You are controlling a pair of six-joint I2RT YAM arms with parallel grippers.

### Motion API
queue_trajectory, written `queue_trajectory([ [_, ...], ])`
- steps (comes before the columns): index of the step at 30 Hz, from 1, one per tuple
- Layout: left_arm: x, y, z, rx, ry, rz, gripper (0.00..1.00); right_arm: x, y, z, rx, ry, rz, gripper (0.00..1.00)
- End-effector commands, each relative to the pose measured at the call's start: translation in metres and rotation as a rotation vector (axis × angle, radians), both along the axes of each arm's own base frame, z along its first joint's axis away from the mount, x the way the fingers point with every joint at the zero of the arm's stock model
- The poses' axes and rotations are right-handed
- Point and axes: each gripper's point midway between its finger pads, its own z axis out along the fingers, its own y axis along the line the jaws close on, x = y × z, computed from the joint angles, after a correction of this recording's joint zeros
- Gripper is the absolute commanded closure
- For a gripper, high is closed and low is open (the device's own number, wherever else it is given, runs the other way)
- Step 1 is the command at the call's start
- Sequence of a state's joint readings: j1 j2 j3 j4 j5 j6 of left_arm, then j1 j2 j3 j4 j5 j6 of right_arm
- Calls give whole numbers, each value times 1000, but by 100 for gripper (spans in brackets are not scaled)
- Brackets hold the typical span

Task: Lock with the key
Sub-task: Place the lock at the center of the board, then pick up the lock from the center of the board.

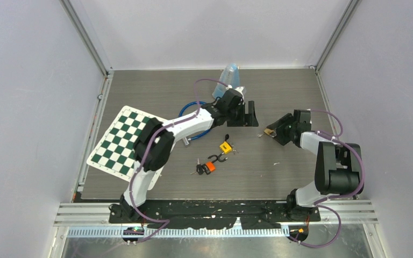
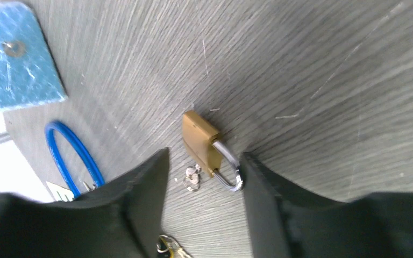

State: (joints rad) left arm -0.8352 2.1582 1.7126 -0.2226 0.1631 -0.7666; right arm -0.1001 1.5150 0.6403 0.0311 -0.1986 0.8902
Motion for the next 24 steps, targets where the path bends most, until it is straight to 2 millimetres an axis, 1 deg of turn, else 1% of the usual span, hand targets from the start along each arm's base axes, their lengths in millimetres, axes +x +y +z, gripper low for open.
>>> queue_trajectory([
  [1, 8, 40, 86, 32, -284, 18, 15, -19, -27, 5, -129, 76, -89, 31],
  [2, 9, 53, 94, 60, -330, 36, 12, -24, -30, 11, -144, 82, -95, 29],
  [3, 10, 65, 102, 92, -375, 52, 8, -28, -38, 13, -189, 87, -116, 27],
  [4, 9, 77, 111, 118, -412, 65, 2, -33, -42, 21, -215, 85, -120, 26],
  [5, 8, 88, 116, 151, -445, 59, 1, -37, -48, 24, -250, 87, -134, 26],
  [6, 6, 99, 120, 187, -468, 52, 0, -43, -51, 32, -276, 80, -126, 26],
  [7, 4, 112, 121, 224, -474, 53, 0, -48, -54, 34, -300, 86, -128, 26],
  [8, 3, 124, 121, 256, -474, 52, 0, -49, -54, 44, -325, 51, -106, 26],
  [9, -1, 134, 118, 280, -464, 39, 0, -49, -50, 48, -324, 21, -78, 26],
  [10, -3, 144, 116, 297, -456, 29, 0, -47, -43, 58, -340, -33, -28, 27],
  [11, -7, 153, 113, 301, -442, 14, 0, -43, -24, 64, -306, -85, 49, 28],
  [12, -12, 161, 110, 300, -429, 6, 0, -42, -14, 72, -308, -124, 103, 29],
  [13, -17, 170, 106, 295, -414, 3, 0, -42, 5, 78, -303, -150, 174, 30],
  [14, -22, 179, 104, 287, -401, 9, 0, -41, 12, 82, -329, -165, 209, 31],
  [15, -25, 188, 102, 275, -386, 21, 0, -41, 30, 88, -349, -189, 266, 31],
  [16, -30, 198, 99, 264, -370, 33, 1, -39, 34, 90, -381, -196, 283, 31],
  [17, -37, 210, 95, 260, -358, 49, 2, -38, 53, 94, -389, -216, 338, 31],
  [18, -42, 218, 92, 247, -341, 58, 4, -36, 57, 97, -413, -223, 350, 31],
  [19, -46, 228, 90, 245, -339, 85, 5, -36, 74, 98, -421, -226, 398, 31],
  [20, -49, 239, 87, 249, -336, 111, 5, -35, 79, 99, -443, -223, 405, 31],
  [21, -54, 248, 85, 246, -337, 127, 6, -36, 96, 98, -453, -217, 450, 31],
  [22, -59, 256, 82, 245, -343, 143, 6, -35, 97, 97, -474, -207, 440, 31],
  [23, -61, 264, 82, 245, -360, 163, 6, -38, 111, 93, -478, -189, 469, 31],
  [24, -64, 273, 81, 247, -372, 184, 6, -37, 113, 91, -503, -178, 455, 31],
])
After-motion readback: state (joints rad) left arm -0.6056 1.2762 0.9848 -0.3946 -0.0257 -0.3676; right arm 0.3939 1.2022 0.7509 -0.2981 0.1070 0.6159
